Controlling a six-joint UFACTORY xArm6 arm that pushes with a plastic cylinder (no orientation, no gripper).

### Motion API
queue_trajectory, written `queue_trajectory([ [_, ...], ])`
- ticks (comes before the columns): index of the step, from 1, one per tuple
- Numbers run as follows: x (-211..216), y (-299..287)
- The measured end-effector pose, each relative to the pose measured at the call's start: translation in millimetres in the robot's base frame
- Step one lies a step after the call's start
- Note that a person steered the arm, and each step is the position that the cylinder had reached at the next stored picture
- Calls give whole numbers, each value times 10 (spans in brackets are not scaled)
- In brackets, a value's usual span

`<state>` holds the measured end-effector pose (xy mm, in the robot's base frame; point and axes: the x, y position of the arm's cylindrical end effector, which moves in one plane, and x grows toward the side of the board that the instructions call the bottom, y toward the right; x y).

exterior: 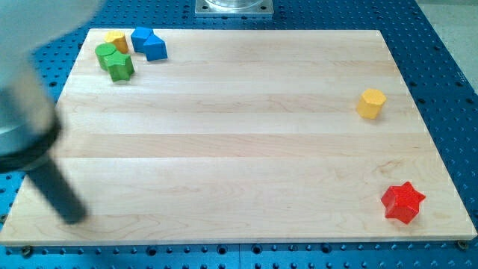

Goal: Move the red circle to the right of the green star

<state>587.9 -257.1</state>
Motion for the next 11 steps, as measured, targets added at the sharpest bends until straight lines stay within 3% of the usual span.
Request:
queue_trajectory([
  [1,-393,-478],
  [4,-2239,965],
  [5,-2122,823],
  [6,-1531,462],
  [7,-1807,183],
  [8,-2307,755],
  [9,-2524,961],
  [10,-2391,1424],
  [11,-2706,1676],
])
